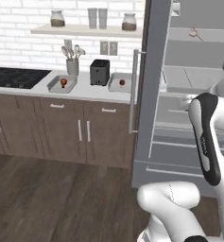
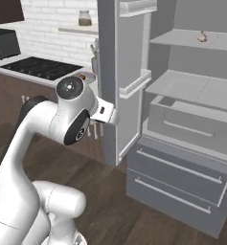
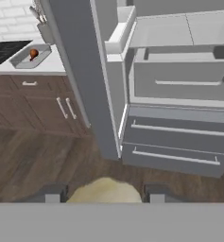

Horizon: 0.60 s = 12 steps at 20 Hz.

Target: Place one garlic and one chicken drumstick in each tupperware on the nearby counter, to pack two identical lunches.

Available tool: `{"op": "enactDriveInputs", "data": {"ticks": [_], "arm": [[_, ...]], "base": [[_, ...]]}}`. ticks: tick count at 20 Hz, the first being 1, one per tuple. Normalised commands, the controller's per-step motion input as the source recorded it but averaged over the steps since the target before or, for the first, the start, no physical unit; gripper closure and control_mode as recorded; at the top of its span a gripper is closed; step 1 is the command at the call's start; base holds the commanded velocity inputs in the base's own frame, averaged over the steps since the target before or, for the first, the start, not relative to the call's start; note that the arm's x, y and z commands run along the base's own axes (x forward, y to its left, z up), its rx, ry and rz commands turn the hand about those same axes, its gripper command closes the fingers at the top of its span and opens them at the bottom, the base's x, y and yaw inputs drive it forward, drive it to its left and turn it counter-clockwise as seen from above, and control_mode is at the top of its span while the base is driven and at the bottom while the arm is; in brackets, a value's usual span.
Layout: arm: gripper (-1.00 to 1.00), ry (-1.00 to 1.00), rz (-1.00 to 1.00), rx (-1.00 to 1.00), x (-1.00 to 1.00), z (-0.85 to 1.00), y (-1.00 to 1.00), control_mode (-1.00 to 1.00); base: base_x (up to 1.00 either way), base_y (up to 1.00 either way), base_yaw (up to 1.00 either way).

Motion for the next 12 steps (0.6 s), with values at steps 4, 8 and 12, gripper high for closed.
{"op": "enactDriveInputs", "data": {"ticks": [4,8,12], "arm": [[1.0,0.0,0.0,0.0,0.0,0.0,0.0,1.0],[1.0,0.0,0.0,0.0,0.0,0.0,0.0,1.0],[1.0,0.0,0.0,0.0,0.0,0.0,0.0,1.0]], "base": [[0.4,0.89,0.57],[0.11,0.56,0.81],[0.19,0.38,0.87]]}}
